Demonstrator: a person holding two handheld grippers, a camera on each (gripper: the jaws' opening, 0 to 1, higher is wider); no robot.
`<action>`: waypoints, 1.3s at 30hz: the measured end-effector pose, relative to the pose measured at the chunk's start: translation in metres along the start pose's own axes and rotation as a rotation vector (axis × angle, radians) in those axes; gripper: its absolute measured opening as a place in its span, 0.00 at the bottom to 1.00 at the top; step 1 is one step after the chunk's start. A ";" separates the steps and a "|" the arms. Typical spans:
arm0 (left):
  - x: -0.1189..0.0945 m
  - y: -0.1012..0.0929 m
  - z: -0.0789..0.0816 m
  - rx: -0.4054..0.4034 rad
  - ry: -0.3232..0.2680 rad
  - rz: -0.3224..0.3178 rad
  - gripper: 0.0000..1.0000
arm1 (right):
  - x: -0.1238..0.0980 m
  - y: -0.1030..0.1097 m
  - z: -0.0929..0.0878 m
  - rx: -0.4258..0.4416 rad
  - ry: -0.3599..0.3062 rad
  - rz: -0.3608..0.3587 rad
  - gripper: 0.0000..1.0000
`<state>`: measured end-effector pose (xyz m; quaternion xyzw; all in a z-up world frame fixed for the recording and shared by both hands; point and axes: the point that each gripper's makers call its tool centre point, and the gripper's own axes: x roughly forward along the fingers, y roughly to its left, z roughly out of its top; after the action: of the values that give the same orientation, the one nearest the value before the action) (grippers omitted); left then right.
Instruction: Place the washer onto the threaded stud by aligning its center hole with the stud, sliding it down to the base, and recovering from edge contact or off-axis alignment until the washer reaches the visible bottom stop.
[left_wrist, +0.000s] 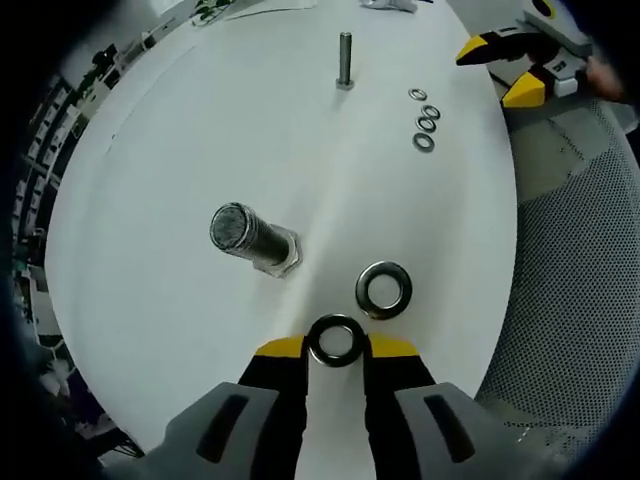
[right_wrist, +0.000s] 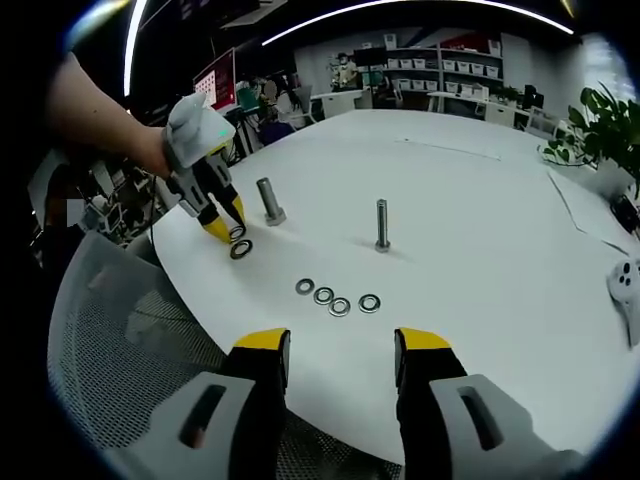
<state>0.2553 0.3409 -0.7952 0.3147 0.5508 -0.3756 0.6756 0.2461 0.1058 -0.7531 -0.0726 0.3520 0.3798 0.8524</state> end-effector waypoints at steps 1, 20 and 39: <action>0.000 0.001 0.000 -0.001 -0.003 0.001 0.18 | 0.000 0.000 0.000 -0.001 0.001 0.001 0.44; -0.040 0.020 0.018 0.030 -0.109 0.048 0.18 | 0.000 0.001 -0.001 -0.005 0.004 0.006 0.44; -0.063 0.031 0.063 0.137 -0.178 0.068 0.18 | 0.000 0.001 0.000 -0.003 0.001 0.005 0.44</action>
<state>0.3071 0.3140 -0.7204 0.3442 0.4506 -0.4156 0.7112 0.2457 0.1062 -0.7533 -0.0730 0.3522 0.3826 0.8511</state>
